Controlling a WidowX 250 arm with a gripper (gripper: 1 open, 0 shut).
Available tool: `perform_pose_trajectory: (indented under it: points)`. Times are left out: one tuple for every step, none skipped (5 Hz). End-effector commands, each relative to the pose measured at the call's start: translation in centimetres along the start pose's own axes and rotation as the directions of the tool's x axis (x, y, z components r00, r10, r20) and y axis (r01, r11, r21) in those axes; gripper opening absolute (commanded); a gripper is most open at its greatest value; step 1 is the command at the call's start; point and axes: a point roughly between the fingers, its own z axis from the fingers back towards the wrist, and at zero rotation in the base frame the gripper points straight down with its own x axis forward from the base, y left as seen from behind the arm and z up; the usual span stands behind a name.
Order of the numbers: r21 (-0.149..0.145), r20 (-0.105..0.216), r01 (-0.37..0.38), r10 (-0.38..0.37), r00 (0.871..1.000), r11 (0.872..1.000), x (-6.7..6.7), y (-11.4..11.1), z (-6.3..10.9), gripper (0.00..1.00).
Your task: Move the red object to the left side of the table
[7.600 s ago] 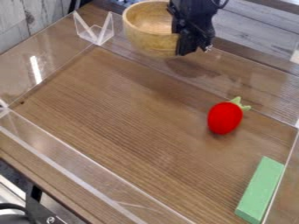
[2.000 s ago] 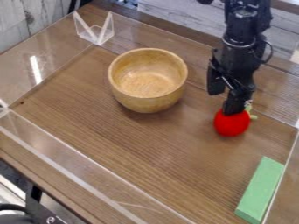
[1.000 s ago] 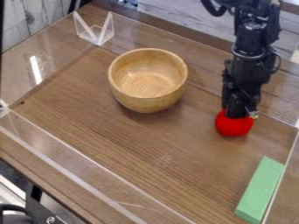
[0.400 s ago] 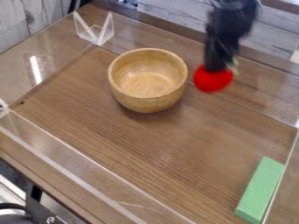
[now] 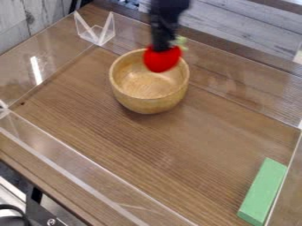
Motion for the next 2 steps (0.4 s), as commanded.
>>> perform_pose_trajectory:
  points:
    - [0.062,0.043,-0.069,0.067,0.997,0.996,-2.8,2.7,1.6,0.00]
    - [0.070,0.033,-0.176,0.174,0.984,0.982,-6.0,4.5,1.6,0.00]
